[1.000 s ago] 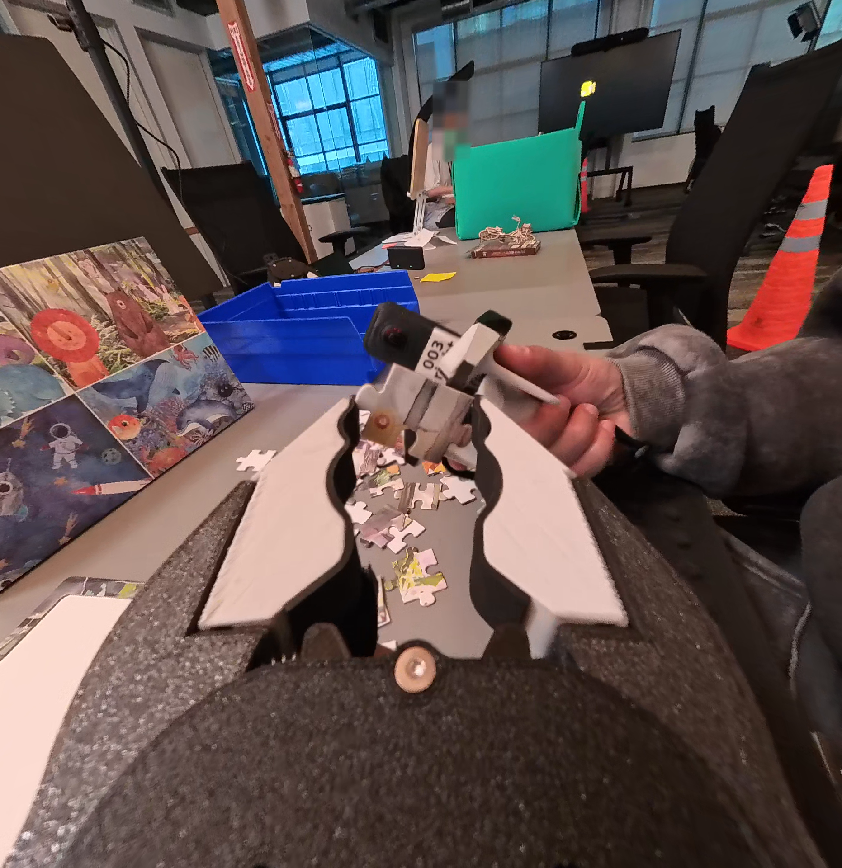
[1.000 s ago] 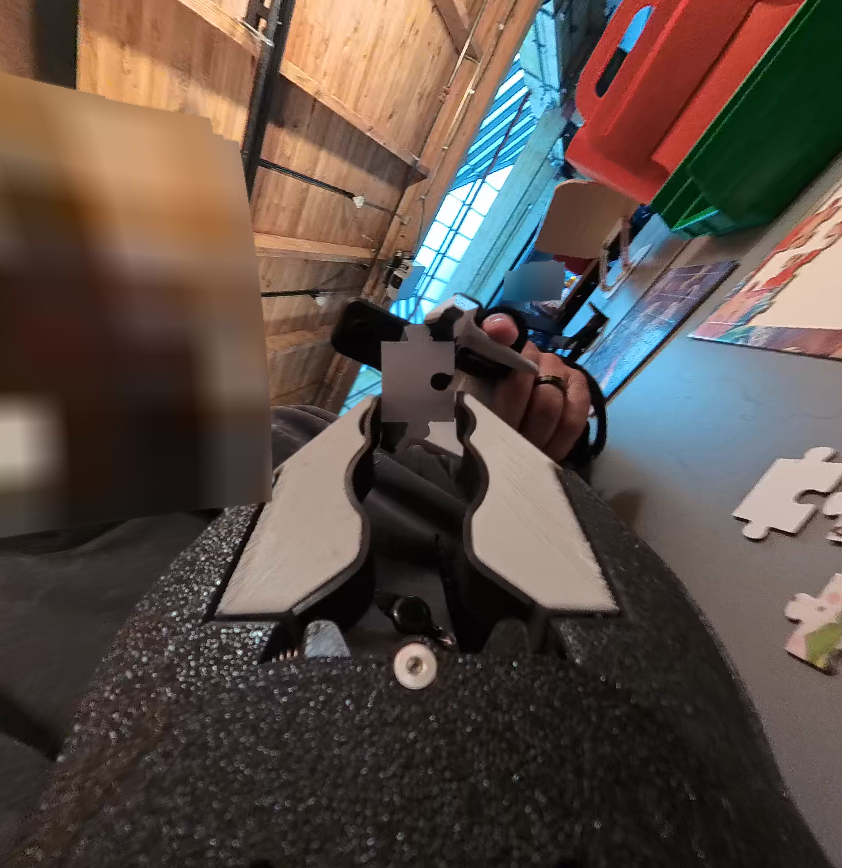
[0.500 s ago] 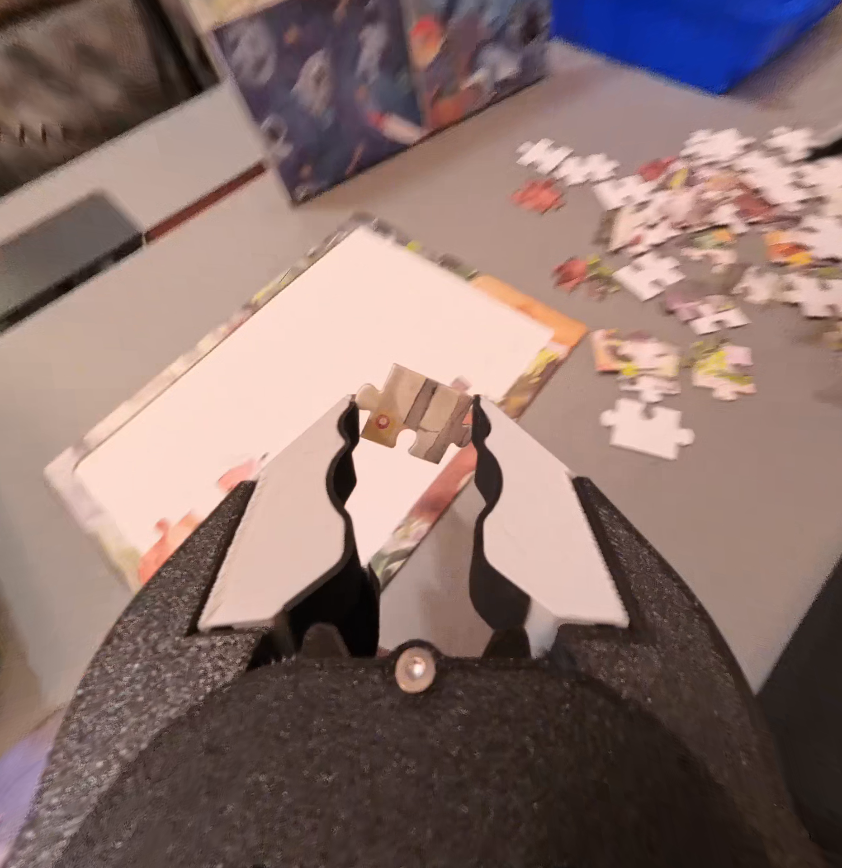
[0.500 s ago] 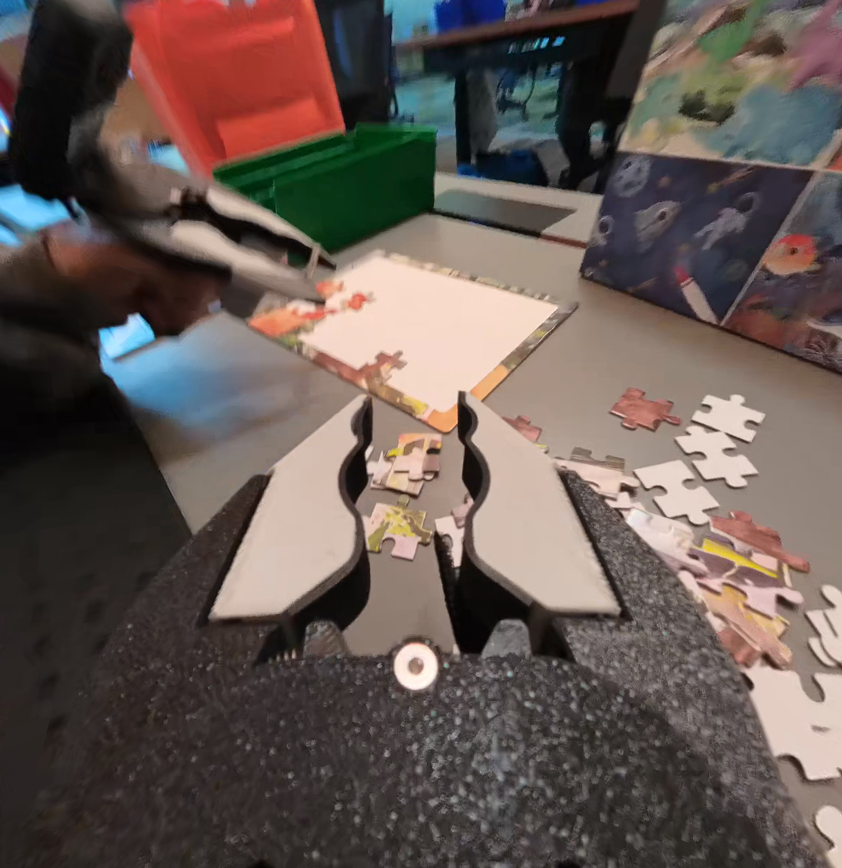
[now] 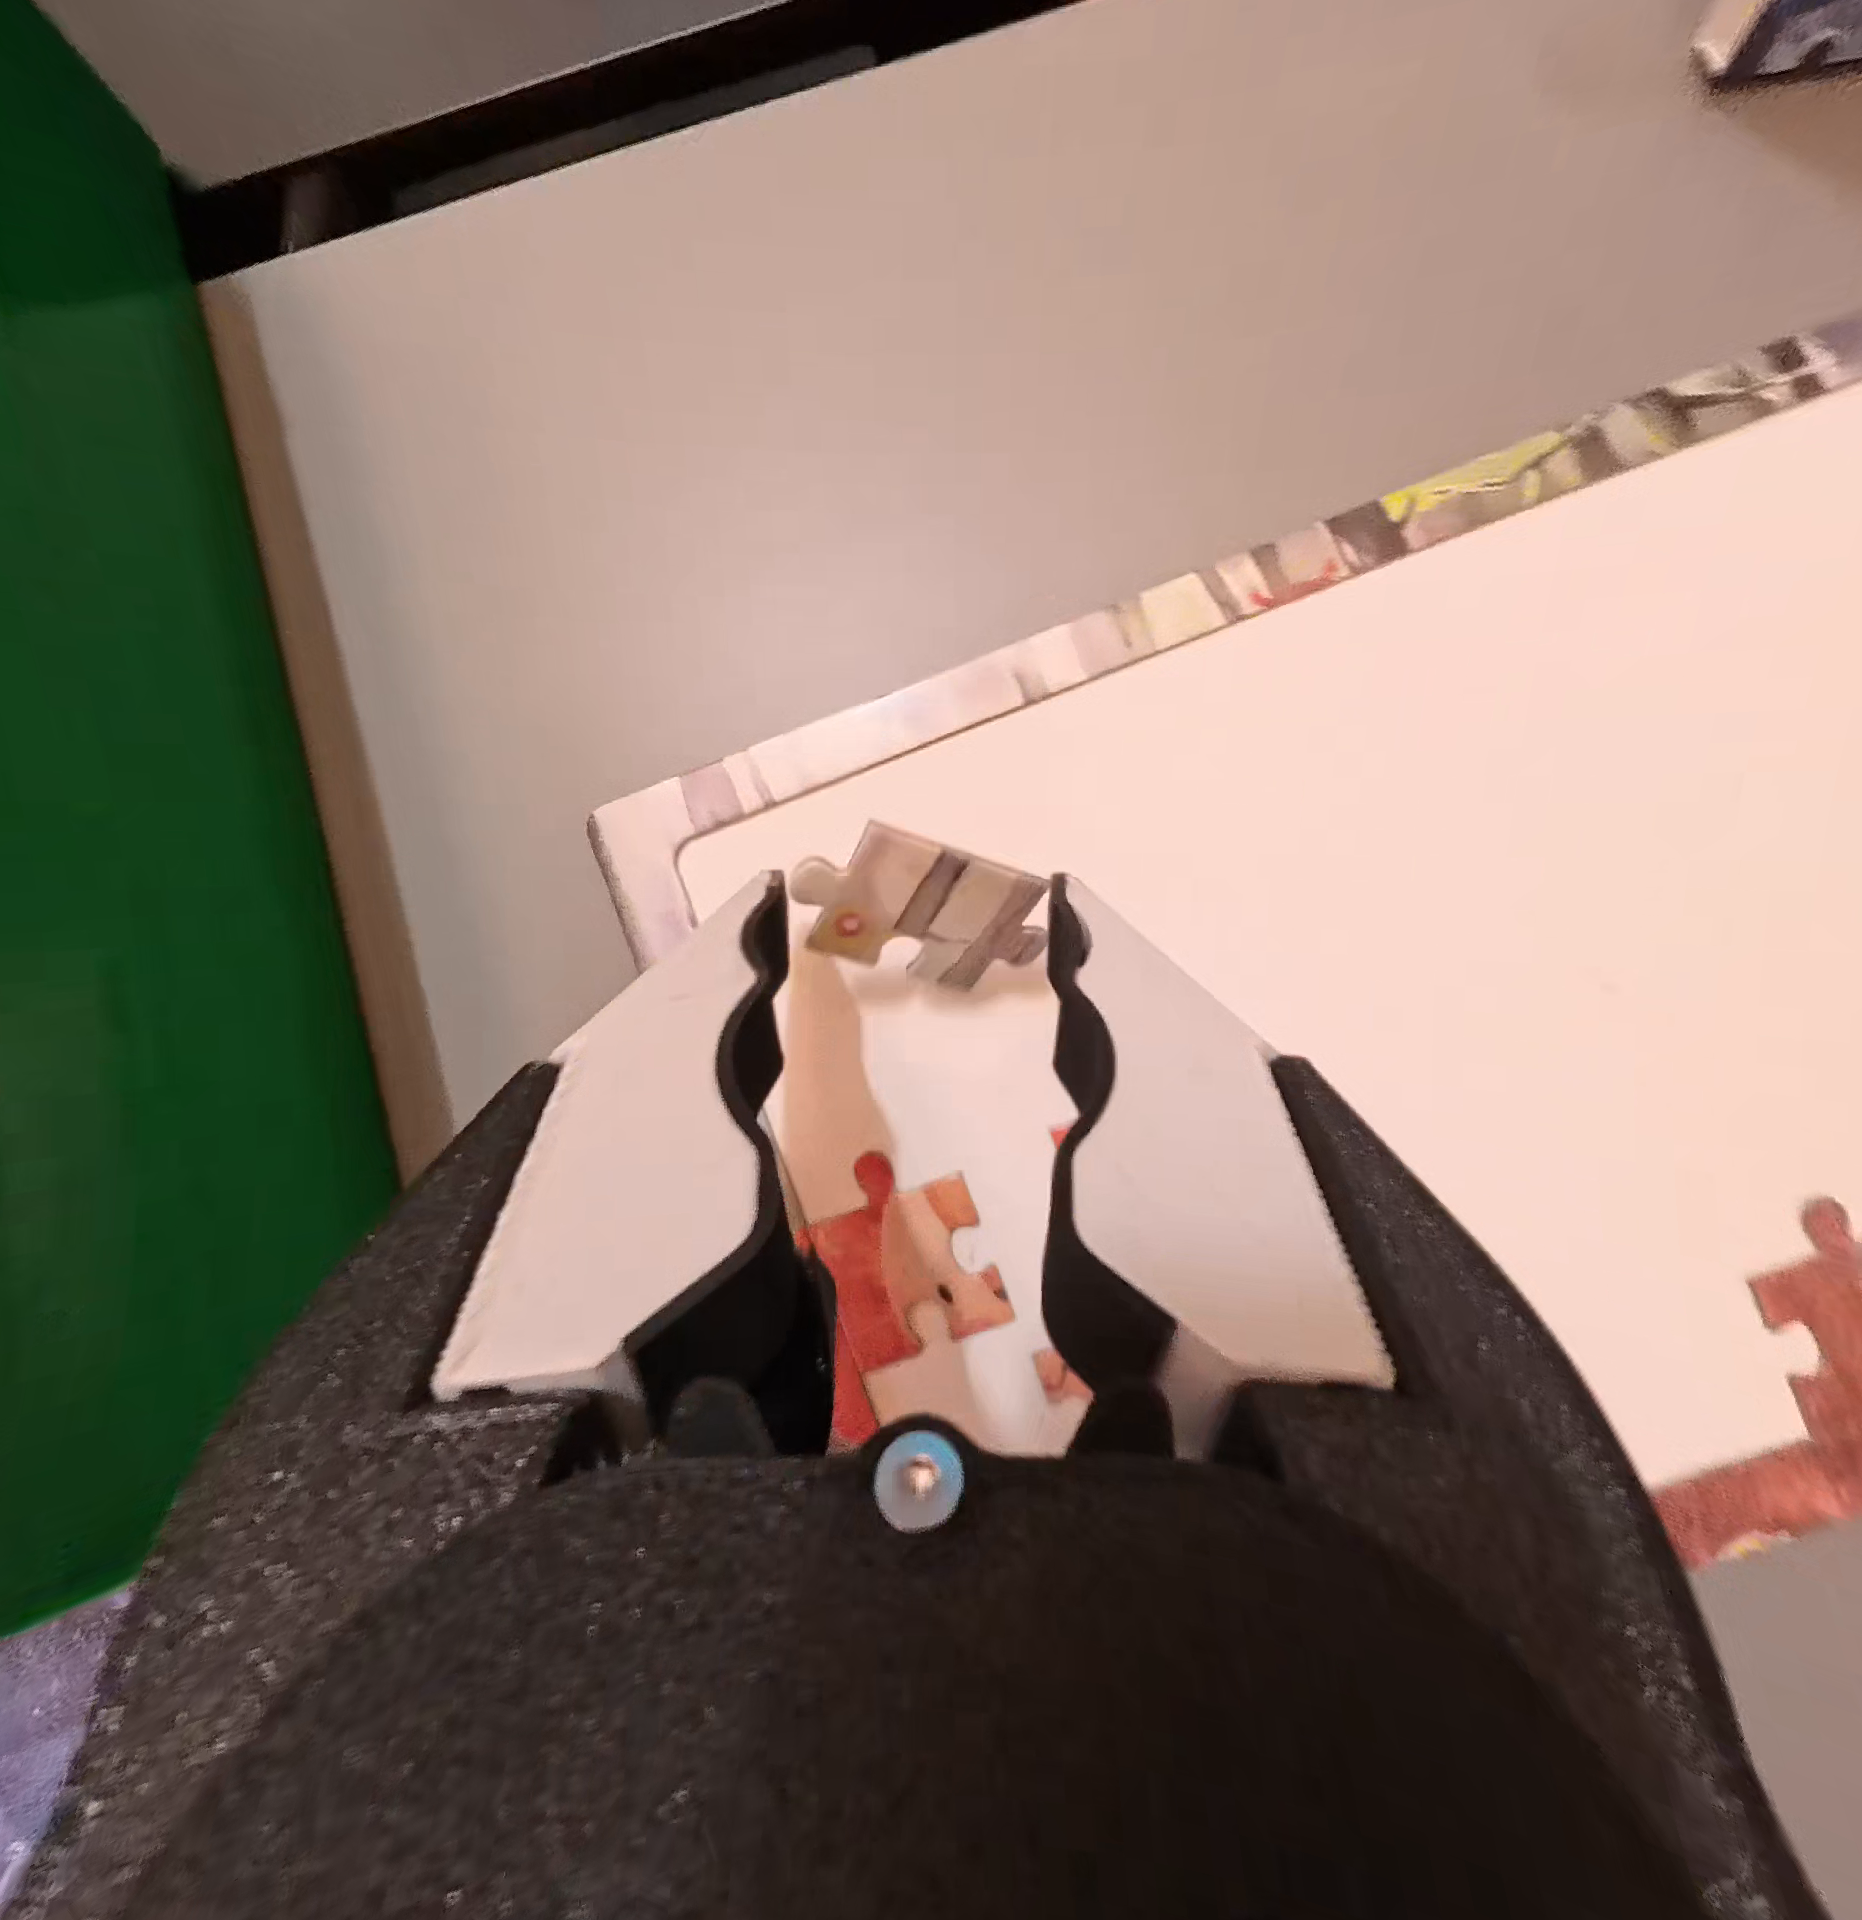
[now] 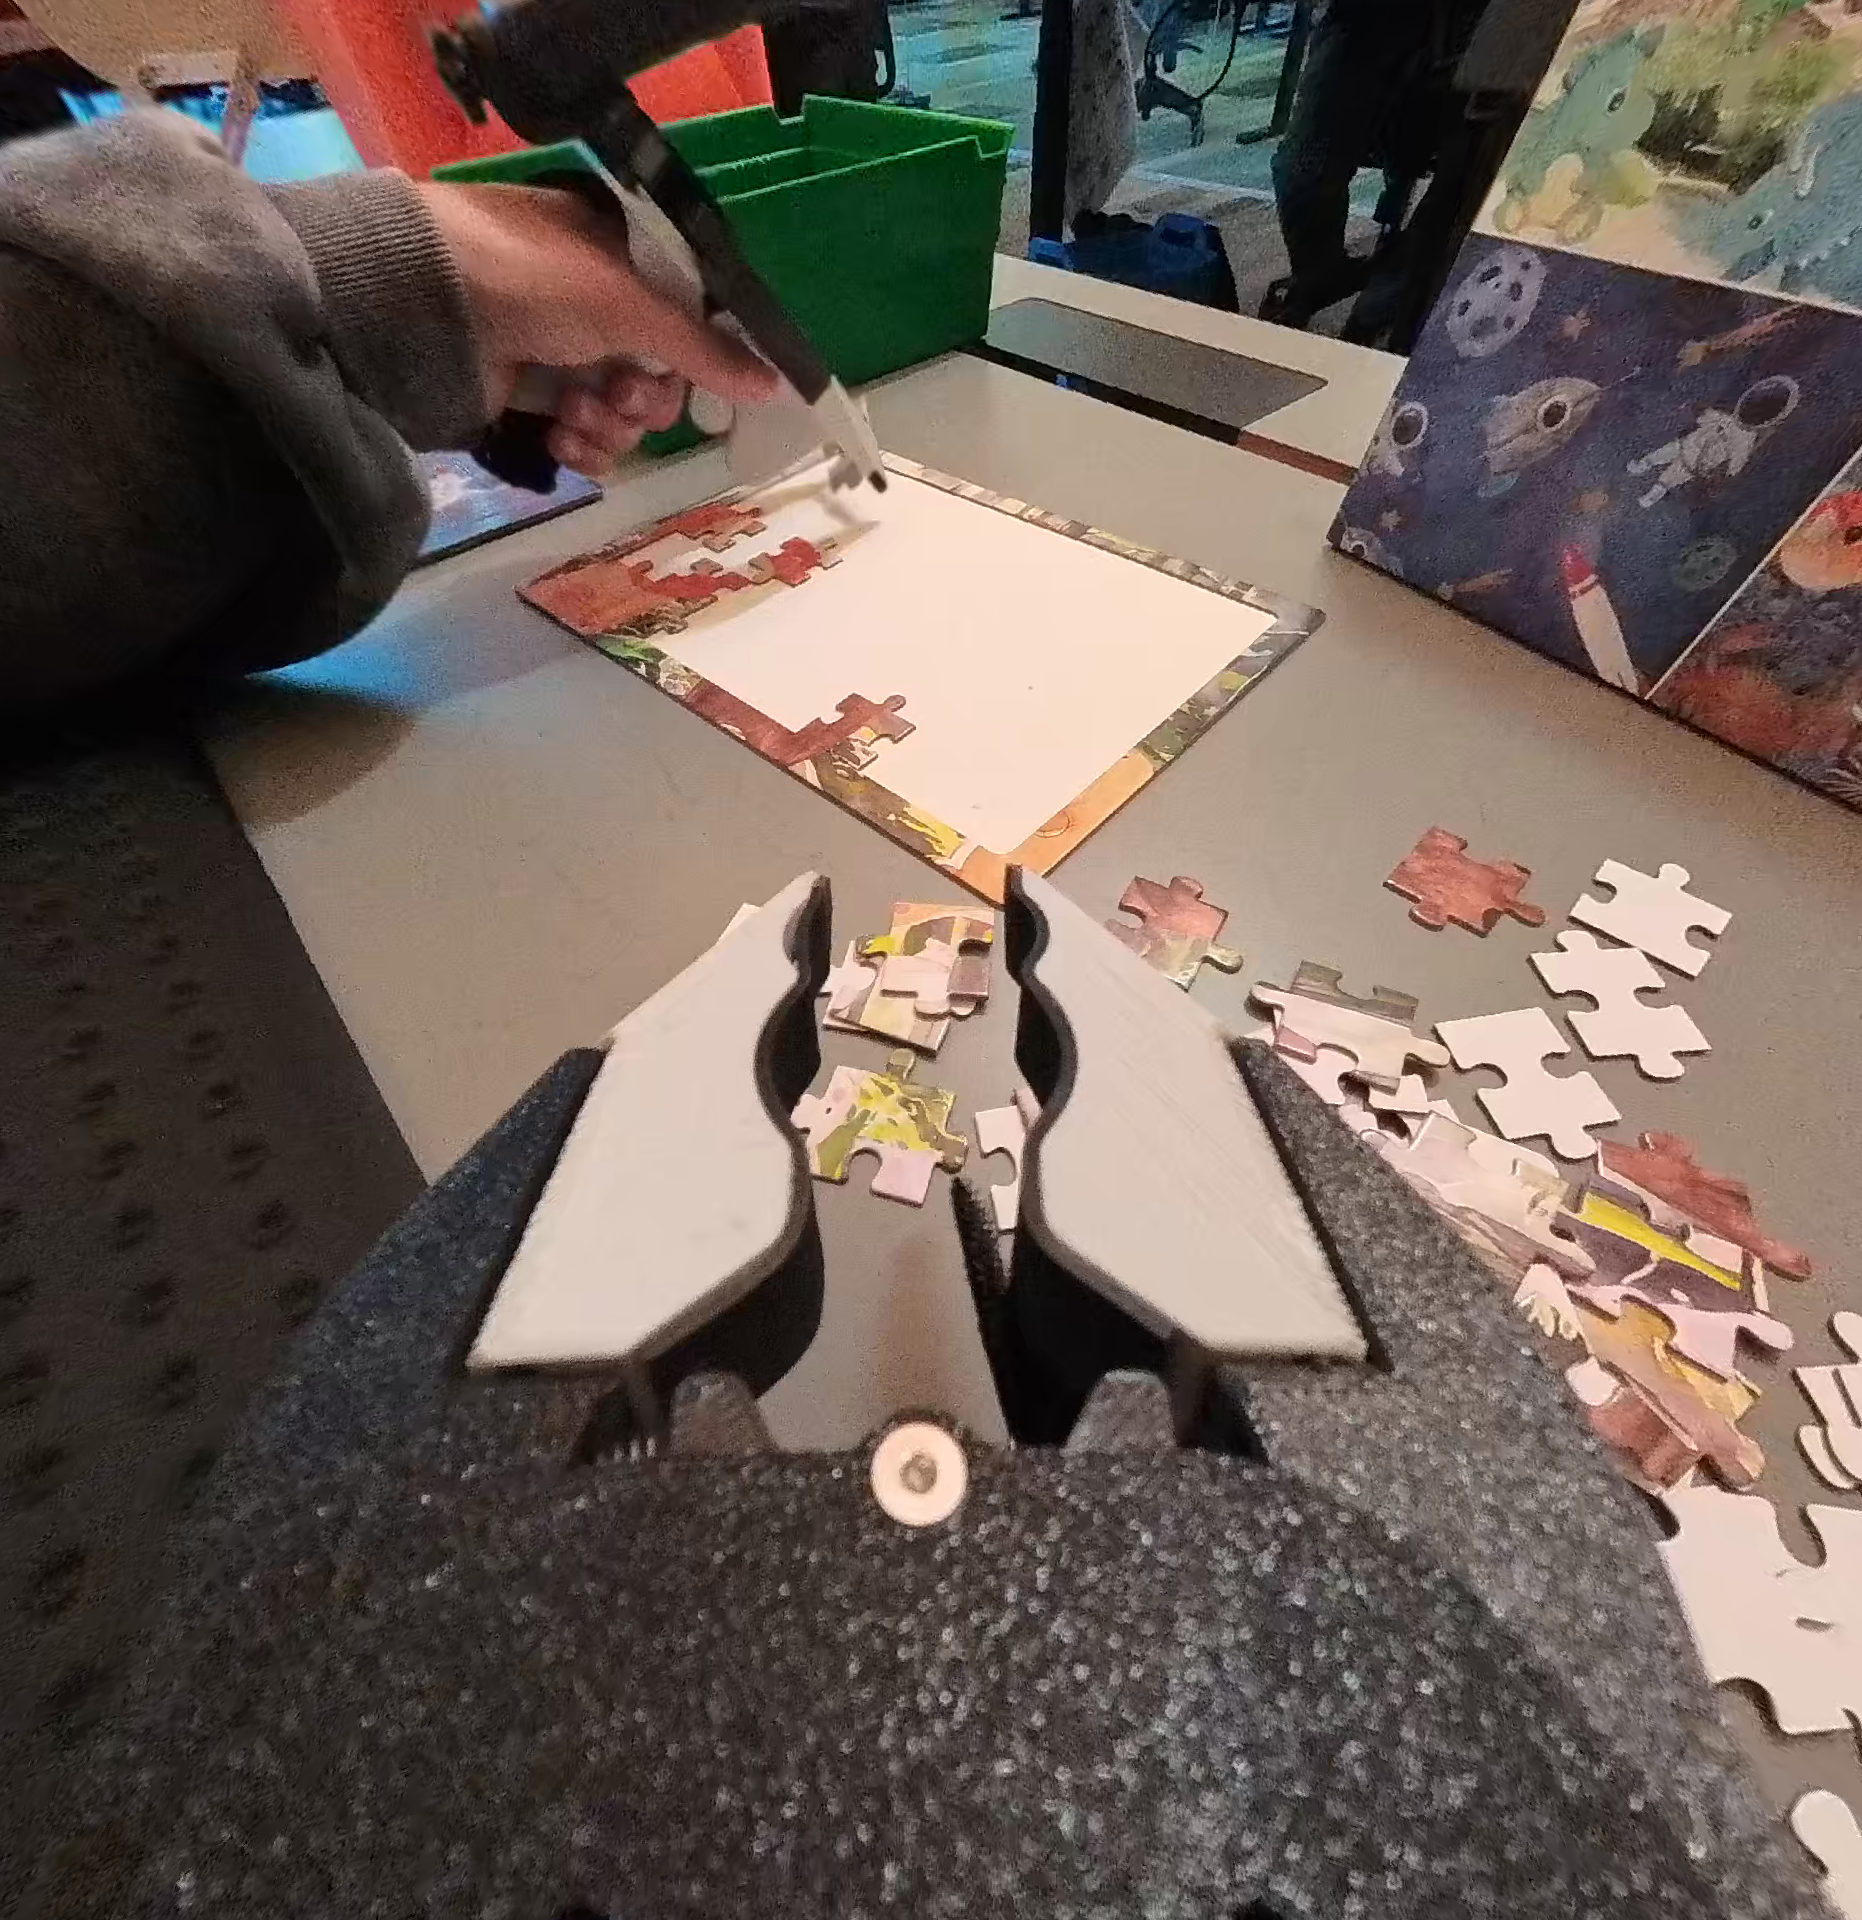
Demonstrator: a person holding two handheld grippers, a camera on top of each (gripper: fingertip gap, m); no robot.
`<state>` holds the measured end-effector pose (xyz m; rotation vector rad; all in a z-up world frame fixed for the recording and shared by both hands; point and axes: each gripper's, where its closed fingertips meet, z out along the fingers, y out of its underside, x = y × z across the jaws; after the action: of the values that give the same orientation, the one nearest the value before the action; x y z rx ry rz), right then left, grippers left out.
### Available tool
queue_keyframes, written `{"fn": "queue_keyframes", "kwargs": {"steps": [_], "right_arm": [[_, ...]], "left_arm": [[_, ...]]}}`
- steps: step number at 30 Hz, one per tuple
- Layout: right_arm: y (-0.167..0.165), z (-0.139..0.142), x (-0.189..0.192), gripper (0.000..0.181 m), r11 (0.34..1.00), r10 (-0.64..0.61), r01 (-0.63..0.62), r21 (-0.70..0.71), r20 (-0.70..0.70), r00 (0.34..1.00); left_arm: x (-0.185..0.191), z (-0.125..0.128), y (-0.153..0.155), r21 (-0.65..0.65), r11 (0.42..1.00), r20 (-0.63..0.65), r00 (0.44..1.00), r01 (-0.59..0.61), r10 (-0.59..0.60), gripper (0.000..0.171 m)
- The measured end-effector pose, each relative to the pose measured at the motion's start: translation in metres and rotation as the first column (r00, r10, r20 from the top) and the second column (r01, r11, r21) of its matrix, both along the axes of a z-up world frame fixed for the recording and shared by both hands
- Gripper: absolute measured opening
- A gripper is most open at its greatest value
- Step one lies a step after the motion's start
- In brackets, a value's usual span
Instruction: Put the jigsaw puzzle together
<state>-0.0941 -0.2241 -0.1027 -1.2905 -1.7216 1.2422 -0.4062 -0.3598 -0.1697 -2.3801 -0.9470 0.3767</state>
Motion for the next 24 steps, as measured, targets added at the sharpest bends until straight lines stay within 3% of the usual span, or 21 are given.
{"fn": "queue_keyframes", "kwargs": {"steps": [3, 6, 8, 10, 14, 24], "right_arm": [[-0.003, -0.002, 0.0, 0.033, 1.0, 0.012, -0.012, 0.025, 0.006, 1.0], [-0.004, -0.004, 0.0, 0.033, 1.0, 0.014, -0.014, 0.026, 0.014, 1.0], [-0.002, -0.004, 0.0, 0.033, 1.0, 0.011, -0.011, 0.011, 0.016, 1.0], [-0.001, -0.004, -0.001, 0.033, 1.0, 0.01, -0.01, -0.006, 0.018, 1.0], [-0.001, -0.005, -0.001, 0.033, 1.0, 0.009, -0.009, -0.009, 0.026, 1.0], [-0.001, -0.007, -0.001, 0.032, 1.0, 0.011, -0.011, -0.005, 0.032, 0.999]], "left_arm": [[-0.006, -0.001, -0.002, 0.027, 0.998, -0.007, 0.999, -0.054, 0.054, 0.063], [-0.004, 0.015, -0.005, 0.113, 0.992, -0.029, 0.998, -0.055, 0.059, 0.062], [-0.004, 0.026, -0.011, 0.155, 0.986, -0.054, 0.997, -0.055, 0.064, 0.043], [-0.007, 0.028, -0.022, 0.133, 0.989, -0.079, 0.994, -0.07, 0.081, 0.035], [-0.012, 0.013, -0.027, 0.046, 0.997, -0.08, 0.995, -0.062, 0.065, 0.0], [0.01, -0.008, -0.009, 0.001, 0.998, -0.011, 0.998, 0.063, -0.063, 0.0]]}}
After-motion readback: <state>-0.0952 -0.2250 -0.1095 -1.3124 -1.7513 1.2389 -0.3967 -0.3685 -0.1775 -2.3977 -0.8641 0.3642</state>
